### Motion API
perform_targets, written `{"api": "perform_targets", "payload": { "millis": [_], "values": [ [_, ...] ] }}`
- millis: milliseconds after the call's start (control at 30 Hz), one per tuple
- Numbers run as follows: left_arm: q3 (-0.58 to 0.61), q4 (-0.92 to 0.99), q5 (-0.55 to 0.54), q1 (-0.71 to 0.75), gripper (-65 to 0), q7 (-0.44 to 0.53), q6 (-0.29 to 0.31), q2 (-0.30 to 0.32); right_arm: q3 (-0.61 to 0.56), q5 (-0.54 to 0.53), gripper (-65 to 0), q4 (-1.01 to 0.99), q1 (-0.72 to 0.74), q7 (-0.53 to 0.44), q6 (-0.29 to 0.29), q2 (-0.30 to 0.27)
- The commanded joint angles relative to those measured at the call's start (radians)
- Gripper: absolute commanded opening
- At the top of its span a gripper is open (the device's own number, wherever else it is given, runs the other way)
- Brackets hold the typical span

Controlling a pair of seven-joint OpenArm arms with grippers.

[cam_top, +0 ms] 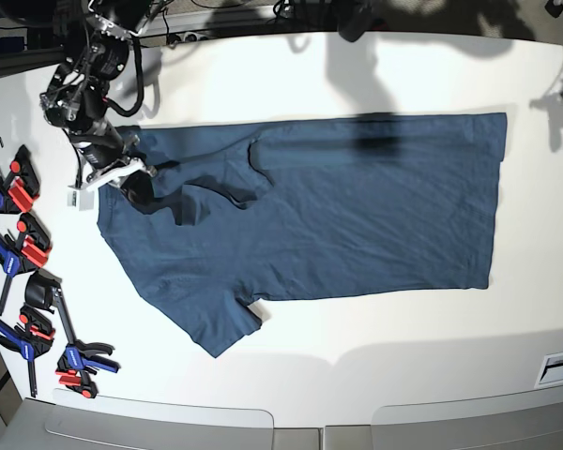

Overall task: Fold the T-shirt properly
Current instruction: 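Fold the sleeve inward over the shirt body with the right gripper, then grasp the shirt edges with both grippers and drag the shirt toward the robot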

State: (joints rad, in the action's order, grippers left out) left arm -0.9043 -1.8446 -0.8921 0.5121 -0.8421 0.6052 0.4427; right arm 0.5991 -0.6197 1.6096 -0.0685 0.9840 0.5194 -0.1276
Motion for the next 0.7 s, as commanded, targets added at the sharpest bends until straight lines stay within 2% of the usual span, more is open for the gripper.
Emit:
{"api": "perform_targets", "payload": {
  "millis": [0, 100, 167, 300, 400, 533, 667],
  "values": [
    [-0.009, -0.014, -0.051, 0.004, -52.2, 0.005, 0.029, 0.018, 0.002, -0.001, -65.0, 0.019, 0.016, -0.037, 0.003, -0.012],
    [-0.007, -0.014, -0.153, 0.006, -59.6, -0.043, 0.091, 0.014, -0.008, 0.050, -65.0, 0.013, 0.016, -0.059, -0.006, -0.021],
    [0.014, -0.014, -0.177, 0.006, -65.0, -0.052, 0.093, 0.014, -0.022, 0.073, -65.0, 0.007, 0.016, -0.071, -0.007, -0.023],
    [0.138, -0.014, -0.168, 0.006, -65.0, -0.064, 0.093, 0.015, -0.067, 0.114, -65.0, -0.017, 0.016, -0.087, -0.008, -0.022],
    [0.259, -0.014, -0.078, 0.000, -65.0, -0.042, 0.093, 0.014, -0.103, 0.155, -65.0, -0.024, 0.015, -0.096, -0.011, -0.022],
    [0.379, -0.014, 0.054, 0.000, -65.0, 0.060, 0.086, 0.014, -0.114, 0.180, -65.0, -0.024, 0.015, -0.097, -0.026, -0.023],
    [0.474, 0.012, 0.204, -0.007, -65.0, 0.179, 0.011, 0.014, -0.114, 0.203, -65.0, -0.024, 0.015, -0.103, -0.031, -0.023]
  ]
}}
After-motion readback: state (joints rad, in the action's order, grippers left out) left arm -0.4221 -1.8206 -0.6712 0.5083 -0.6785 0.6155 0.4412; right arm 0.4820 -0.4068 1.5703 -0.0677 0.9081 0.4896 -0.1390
